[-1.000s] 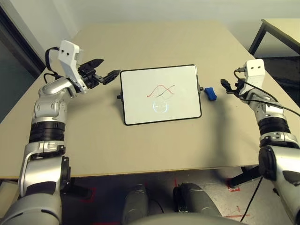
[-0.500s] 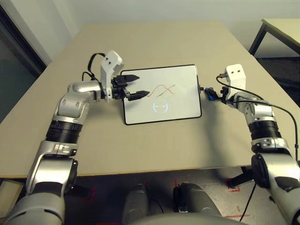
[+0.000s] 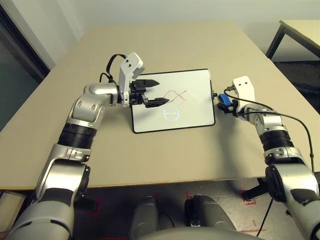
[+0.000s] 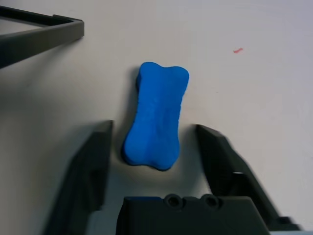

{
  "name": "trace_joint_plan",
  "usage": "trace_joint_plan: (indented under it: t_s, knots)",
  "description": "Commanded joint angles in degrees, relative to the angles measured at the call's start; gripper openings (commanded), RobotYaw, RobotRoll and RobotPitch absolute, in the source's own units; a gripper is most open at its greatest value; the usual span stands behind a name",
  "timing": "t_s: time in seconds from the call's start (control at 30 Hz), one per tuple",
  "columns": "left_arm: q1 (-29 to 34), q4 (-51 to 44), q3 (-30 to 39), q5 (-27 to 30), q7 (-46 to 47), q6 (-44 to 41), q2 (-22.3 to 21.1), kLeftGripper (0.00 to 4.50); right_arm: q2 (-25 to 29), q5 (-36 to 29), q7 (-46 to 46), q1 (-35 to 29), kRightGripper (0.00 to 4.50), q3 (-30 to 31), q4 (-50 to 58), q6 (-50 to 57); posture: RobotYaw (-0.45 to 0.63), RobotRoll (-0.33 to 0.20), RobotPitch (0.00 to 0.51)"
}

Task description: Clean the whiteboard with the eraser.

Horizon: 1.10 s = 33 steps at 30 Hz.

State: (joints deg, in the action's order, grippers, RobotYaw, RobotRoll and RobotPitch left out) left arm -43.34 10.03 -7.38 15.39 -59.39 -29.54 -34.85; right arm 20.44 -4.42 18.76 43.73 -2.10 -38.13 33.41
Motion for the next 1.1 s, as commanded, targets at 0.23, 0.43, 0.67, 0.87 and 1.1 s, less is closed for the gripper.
trace_joint_plan:
  t_s: [0.23,0.43,0.67,0.87,1.1]
  knots:
    - [3.75,-8.09,0.78,1.17,0.60,-5.35,-2.34,4.50,-0.51,0.37,-1.91,0.52,0.71,-1.05,-1.81,-0.81,0.00,0.000,0.030]
    - [5.24,-9.53,0.81,1.64,1.79,-6.43,-1.94,4.50,1.27,0.22,-3.85,1.58,0.60,-3.01,-1.57,-1.85,-0.02,0.000,0.029]
    - [5.78,-9.85,0.33,1.82,1.80,-6.98,-1.86,4.50,5.70,-1.79,2.24,5.31,0.60,-1.10,10.80,4.61,-0.05,0.000,0.025]
    - [5.24,-7.70,-0.03,1.15,1.63,-6.39,-1.95,4.50,4.79,-5.58,12.73,4.50,0.59,9.09,31.84,19.74,-0.07,0.000,0.024]
    - [4.95,-6.53,-0.74,0.49,0.93,-6.59,-2.36,4.50,2.85,-5.26,15.41,3.72,0.59,18.64,38.37,25.94,-0.07,0.000,0.024]
